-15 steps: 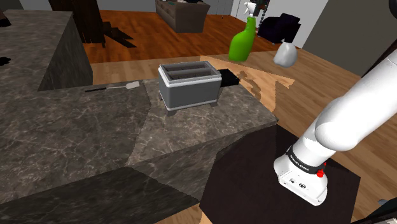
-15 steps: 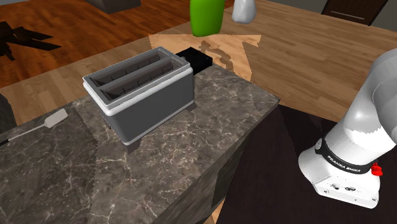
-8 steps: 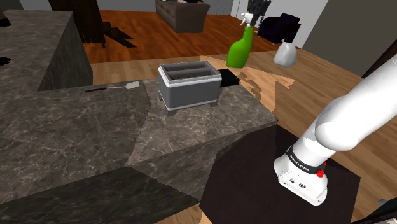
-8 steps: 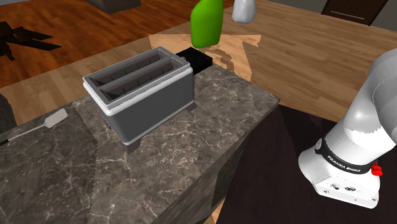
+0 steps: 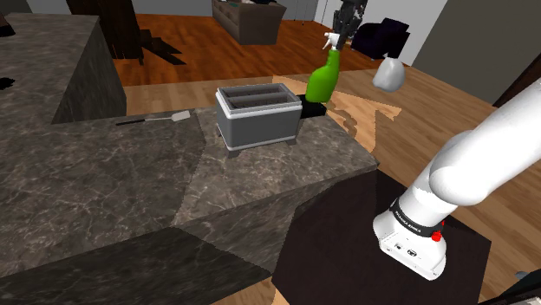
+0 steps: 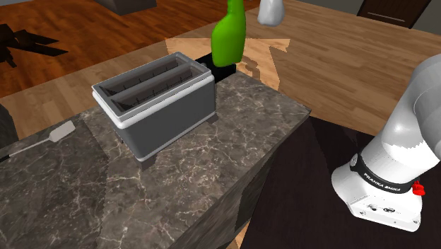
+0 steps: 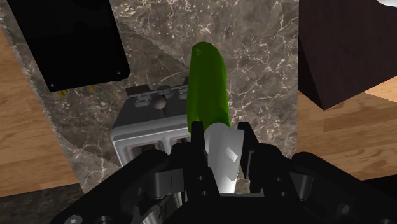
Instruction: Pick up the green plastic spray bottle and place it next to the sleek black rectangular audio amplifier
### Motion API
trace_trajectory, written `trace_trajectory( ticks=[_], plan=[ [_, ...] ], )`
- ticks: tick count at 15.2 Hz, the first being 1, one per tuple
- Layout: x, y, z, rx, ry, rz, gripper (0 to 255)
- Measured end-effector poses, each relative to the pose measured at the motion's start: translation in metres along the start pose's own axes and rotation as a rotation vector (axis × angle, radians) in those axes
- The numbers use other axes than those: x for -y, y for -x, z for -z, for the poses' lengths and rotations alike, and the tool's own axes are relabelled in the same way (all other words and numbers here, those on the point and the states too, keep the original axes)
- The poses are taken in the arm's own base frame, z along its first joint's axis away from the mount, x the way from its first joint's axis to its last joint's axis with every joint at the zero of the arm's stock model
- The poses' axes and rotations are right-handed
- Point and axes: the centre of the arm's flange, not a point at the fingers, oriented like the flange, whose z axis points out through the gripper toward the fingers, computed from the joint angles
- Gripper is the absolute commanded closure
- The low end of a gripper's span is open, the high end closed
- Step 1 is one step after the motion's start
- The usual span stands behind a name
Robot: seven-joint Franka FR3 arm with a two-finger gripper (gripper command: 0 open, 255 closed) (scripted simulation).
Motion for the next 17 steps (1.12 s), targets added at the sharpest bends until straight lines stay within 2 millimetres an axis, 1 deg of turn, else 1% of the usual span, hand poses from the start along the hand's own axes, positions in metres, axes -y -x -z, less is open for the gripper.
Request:
trace_trajectory(
  ticks=[5,17],
  plan=[
    [-0.003,0.005,-0.027,0.000,0.000,0.000,255],
    [-0.006,0.009,-0.090,0.000,0.000,0.000,255]
  ],
)
